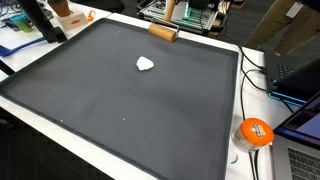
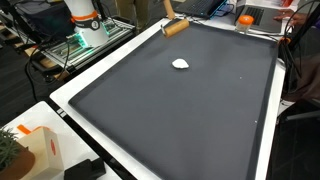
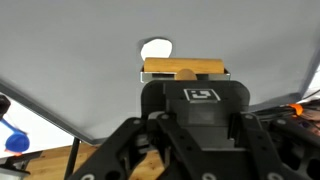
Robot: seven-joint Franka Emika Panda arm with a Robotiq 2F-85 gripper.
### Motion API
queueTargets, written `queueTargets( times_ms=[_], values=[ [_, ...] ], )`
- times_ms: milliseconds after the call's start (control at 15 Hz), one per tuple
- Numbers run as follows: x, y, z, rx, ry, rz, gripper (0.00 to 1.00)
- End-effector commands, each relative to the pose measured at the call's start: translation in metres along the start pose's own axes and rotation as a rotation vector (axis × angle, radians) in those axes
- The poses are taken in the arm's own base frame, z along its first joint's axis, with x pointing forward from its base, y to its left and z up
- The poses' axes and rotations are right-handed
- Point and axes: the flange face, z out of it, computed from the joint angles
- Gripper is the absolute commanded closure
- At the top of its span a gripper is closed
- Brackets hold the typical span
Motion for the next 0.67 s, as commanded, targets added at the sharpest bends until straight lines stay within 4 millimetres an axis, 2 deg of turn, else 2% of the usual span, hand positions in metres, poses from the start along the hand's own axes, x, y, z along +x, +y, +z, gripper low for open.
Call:
queueTargets(
  times_ms=[0, 267, 333, 400, 533, 600],
  values=[
    [0.001, 0.0, -0.002, 0.005, 0.006, 0.0, 0.53],
    [-0.008, 0.002, 0.015, -0.025, -0.03, -0.013, 0.53],
    [-0.009, 0.002, 0.018, -0.029, -0.034, -0.015, 0.78],
    [-0.008, 0.004, 0.023, -0.029, -0.048, 0.008, 0.78],
    [-0.027, 0.008, 0.044, -0.026, -0.1, -0.038, 0.78],
    [-0.037, 0.019, 0.047, -0.038, -0.127, -0.063, 0.78]
  ],
)
